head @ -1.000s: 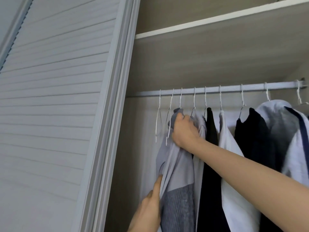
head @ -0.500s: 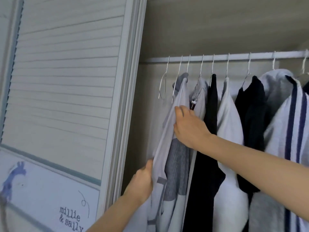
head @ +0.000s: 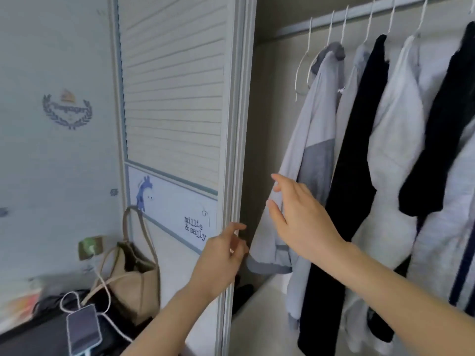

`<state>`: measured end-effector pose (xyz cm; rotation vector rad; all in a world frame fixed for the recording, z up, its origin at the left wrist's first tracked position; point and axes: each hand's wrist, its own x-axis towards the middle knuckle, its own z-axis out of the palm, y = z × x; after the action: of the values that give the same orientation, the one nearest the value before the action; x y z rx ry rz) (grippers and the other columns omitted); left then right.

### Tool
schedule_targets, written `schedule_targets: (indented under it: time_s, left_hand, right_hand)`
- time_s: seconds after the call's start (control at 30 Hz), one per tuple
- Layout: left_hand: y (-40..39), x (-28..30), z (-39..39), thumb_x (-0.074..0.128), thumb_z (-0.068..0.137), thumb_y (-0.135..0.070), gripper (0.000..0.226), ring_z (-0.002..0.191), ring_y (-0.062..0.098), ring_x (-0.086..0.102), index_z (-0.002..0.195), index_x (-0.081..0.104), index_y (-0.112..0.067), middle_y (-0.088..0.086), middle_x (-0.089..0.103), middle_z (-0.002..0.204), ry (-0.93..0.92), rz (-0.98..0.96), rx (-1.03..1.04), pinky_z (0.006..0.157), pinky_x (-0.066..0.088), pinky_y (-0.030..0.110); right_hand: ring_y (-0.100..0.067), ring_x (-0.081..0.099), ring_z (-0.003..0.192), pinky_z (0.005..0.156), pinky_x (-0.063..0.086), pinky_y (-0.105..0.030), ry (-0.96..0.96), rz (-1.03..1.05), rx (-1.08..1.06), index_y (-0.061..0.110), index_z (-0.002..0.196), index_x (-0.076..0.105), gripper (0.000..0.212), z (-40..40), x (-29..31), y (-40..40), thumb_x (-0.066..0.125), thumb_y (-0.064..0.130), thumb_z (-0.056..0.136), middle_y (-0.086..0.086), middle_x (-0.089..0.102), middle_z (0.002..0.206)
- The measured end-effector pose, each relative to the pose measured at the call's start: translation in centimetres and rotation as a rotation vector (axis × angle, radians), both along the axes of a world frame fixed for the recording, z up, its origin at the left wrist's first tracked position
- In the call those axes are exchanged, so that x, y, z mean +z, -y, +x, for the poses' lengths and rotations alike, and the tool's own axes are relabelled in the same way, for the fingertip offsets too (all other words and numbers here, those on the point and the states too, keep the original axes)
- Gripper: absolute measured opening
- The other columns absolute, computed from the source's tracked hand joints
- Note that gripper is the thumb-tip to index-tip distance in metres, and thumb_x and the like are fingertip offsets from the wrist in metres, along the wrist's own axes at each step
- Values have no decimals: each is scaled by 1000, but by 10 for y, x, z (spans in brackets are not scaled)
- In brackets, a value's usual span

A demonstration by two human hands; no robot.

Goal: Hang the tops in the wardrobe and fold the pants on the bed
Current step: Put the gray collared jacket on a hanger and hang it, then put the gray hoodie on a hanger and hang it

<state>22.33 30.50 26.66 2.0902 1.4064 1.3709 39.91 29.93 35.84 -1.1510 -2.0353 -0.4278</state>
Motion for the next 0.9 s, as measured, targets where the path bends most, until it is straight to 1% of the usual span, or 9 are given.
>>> schedule_targets:
  time_s: [0.07,0.2,0.3,0.37,0.57,0.6,0.67,0.73,0.9]
  left_hand:
    - [43,-11,-7,49,98,-21,28,76,-2,61,123,51,-35,-14,70,82,-5,12,119,70,47,11]
    - [142,-42,-10,50,99,-26,23,73,1,61,121,54,-33,-12,68,77,31,-23,350,69,49,24]
    - [226,-73,-5,50,99,-29,20,71,4,63,115,54,-41,-12,68,74,85,-85,565,65,51,26]
    - [287,-94,1,50,98,-31,21,71,3,62,117,55,-38,-12,67,75,111,-137,715,65,52,29]
    - [484,-139,31,49,97,-34,17,68,7,61,112,54,-40,-7,67,73,144,-244,1159,64,53,37]
    - [509,-144,37,48,98,-33,16,65,8,62,110,53,-42,-6,67,71,157,-256,1227,63,53,35]
    - [570,-160,54,48,99,-30,17,58,6,63,102,52,-46,-13,69,68,245,-252,1364,50,48,18]
    - [628,-179,74,49,98,-28,17,59,-4,62,101,53,-45,-20,68,67,345,-262,1496,52,43,7]
    - [770,-232,128,53,96,-28,14,61,-5,56,102,55,-41,-22,64,68,432,-322,1815,61,43,20]
  right_hand:
    - [-13,47,116,88,47,-31,-70,-67,124,19,145,29,52,-6,-22,25,38,39,97,3,53,125]
    - [-7,50,103,67,39,-12,-127,-177,355,24,140,33,46,-19,-72,82,43,36,97,9,53,117]
    - [-11,52,106,77,44,-20,-120,-278,568,20,137,39,42,-31,-109,136,44,33,96,9,55,114]
    - [-12,52,107,83,41,-22,-99,-332,711,17,135,43,41,-41,-130,174,45,31,96,8,57,111]
    - [-17,55,99,86,41,-24,-9,-564,1112,12,132,46,37,-73,-176,317,49,23,97,5,58,106]
    - [-17,54,100,87,40,-23,20,-586,1170,12,132,46,37,-77,-182,339,49,22,97,5,58,103]
    - [-16,53,99,83,39,-20,94,-616,1295,12,132,46,37,-84,-197,393,49,22,97,8,58,99]
    - [-18,53,99,82,43,-25,168,-647,1398,12,130,47,35,-88,-211,446,49,23,97,7,59,99]
    - [-21,54,101,83,38,-24,359,-711,1605,11,128,49,35,-92,-251,587,53,18,95,1,61,99]
